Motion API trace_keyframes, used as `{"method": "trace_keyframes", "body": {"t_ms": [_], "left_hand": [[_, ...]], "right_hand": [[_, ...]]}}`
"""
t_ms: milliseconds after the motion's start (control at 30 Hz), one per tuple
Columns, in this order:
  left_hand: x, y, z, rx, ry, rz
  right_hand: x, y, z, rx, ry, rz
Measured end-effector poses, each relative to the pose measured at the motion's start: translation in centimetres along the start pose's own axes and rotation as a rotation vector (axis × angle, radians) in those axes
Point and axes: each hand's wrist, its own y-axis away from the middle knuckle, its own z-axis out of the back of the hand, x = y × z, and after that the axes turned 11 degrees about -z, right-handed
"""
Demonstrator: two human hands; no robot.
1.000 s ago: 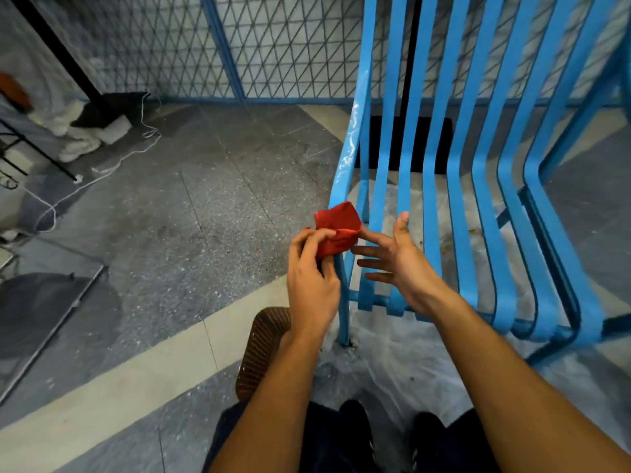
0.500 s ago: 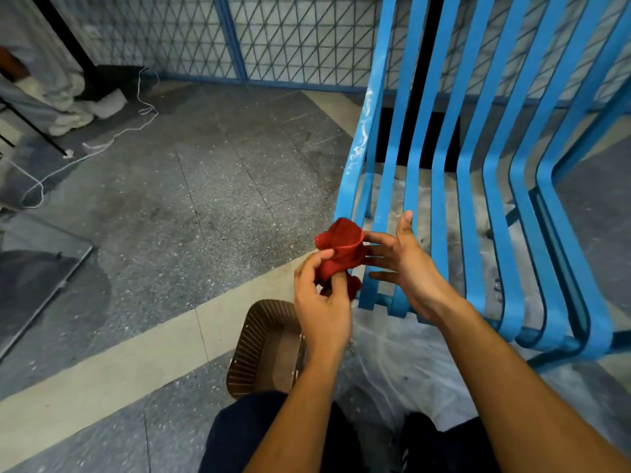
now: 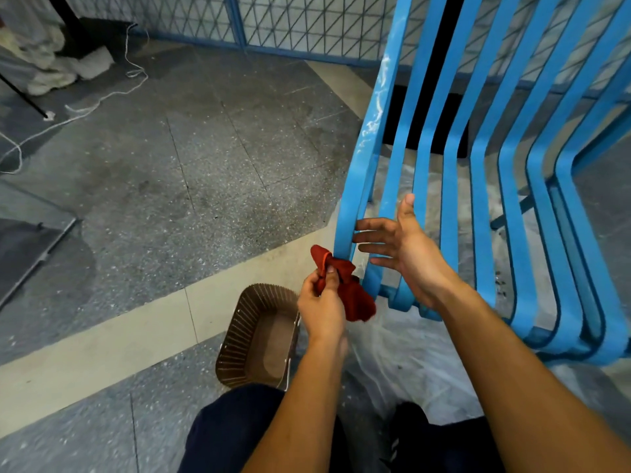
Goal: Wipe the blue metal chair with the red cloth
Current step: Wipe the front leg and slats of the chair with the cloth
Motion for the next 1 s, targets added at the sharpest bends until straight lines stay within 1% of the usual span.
{"method": "trace_keyframes", "body": {"t_ms": [100,267,367,467,533,633,700,867,1000], "left_hand": [[-0.2,-0.6,0.0,-0.006,0.051,0.114],[-1.1,-0.1,-0.5,-0.016,0.150,0.127],[-0.8,0.2,-0.7,-0.007,0.134,0.144],[-0.5,0.1,-0.8,0.015,0.061,0.180],[-0.5,0.3,-1.0,0.007,0.033,0.139],[-0.1,0.9,-1.3,0.003,-0.003,0.014],[0.7,0.9,-1.5,-0.001,-0.025,-0.001],[3.6,-1.2,-1.8,-0.042,-0.096,0.176],[5.8,-2.0,-1.9,-0.071,-0.168,0.236]], "right_hand": [[0.0,-0.5,-0.1,-0.003,0.016,-0.010],[-0.1,-1.0,0.1,-0.018,0.036,-0.005],[0.0,-1.0,0.2,-0.025,0.043,-0.006],[0.0,-0.9,0.2,-0.025,0.064,-0.001],[-0.1,-0.9,0.2,-0.020,0.074,0.003],[-0.2,-1.1,0.2,-0.011,0.078,0.005],[-0.2,-1.2,0.1,-0.009,0.080,0.005],[-0.4,-1.7,-0.7,-0.022,0.063,-0.014],[-0.6,-1.8,-0.8,-0.036,0.047,-0.015]]}}
